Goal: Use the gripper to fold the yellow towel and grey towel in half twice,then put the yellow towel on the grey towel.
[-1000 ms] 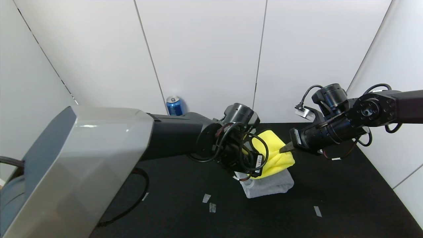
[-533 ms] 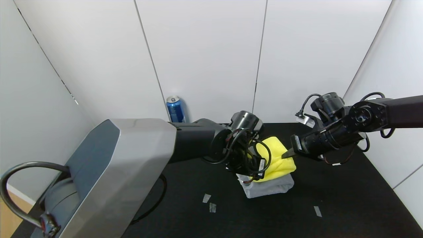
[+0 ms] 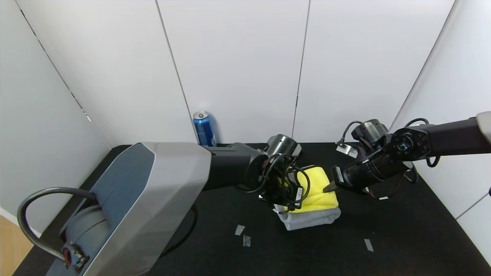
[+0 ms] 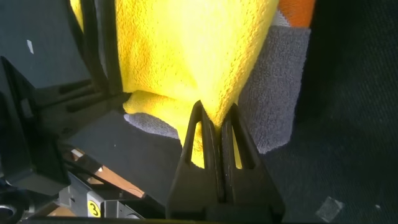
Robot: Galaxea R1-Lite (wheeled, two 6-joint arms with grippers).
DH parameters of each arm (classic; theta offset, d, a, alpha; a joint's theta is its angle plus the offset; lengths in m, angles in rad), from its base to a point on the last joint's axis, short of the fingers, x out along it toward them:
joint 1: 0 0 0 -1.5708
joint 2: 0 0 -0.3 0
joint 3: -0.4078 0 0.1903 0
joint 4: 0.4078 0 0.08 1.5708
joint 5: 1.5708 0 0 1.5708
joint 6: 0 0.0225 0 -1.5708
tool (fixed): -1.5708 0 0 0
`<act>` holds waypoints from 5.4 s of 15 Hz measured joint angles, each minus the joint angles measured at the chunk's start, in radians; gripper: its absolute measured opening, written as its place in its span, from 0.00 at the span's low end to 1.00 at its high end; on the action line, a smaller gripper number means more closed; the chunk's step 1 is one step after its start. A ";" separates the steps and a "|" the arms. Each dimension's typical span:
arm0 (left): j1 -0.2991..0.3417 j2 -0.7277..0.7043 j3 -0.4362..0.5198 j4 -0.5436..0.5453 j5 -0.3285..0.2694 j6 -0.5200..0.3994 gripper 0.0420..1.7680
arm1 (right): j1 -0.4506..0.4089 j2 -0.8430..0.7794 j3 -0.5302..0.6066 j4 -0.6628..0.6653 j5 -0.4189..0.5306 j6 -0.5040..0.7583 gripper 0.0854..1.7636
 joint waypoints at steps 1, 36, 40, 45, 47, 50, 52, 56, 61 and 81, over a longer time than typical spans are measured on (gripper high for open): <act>0.001 0.001 0.000 0.000 0.000 0.000 0.05 | 0.000 0.005 0.000 -0.006 0.001 0.000 0.02; -0.001 -0.185 0.048 0.173 0.089 -0.014 0.95 | 0.026 -0.173 0.046 0.056 0.005 0.041 0.95; -0.004 -0.321 0.175 0.170 0.129 -0.014 0.96 | 0.050 -0.293 0.104 0.066 0.001 0.079 0.96; -0.002 -0.472 0.316 0.163 0.158 -0.014 0.96 | 0.078 -0.414 0.180 0.065 -0.005 0.109 0.96; -0.003 -0.534 0.364 0.163 0.161 -0.014 0.96 | 0.087 -0.461 0.209 0.065 -0.011 0.115 0.96; -0.003 -0.629 0.437 0.164 0.161 -0.014 0.97 | 0.097 -0.530 0.256 0.065 -0.053 0.121 0.96; 0.001 -0.687 0.481 0.166 0.161 -0.014 0.97 | 0.108 -0.574 0.285 0.066 -0.060 0.131 0.96; 0.015 -0.793 0.550 0.171 0.173 -0.015 0.97 | 0.126 -0.650 0.316 0.093 -0.082 0.151 0.96; 0.039 -0.903 0.626 0.173 0.174 -0.017 0.97 | 0.127 -0.724 0.323 0.144 -0.122 0.150 0.96; 0.162 -1.273 0.794 0.220 0.264 0.010 0.97 | 0.028 -1.022 0.475 0.188 -0.314 0.057 0.97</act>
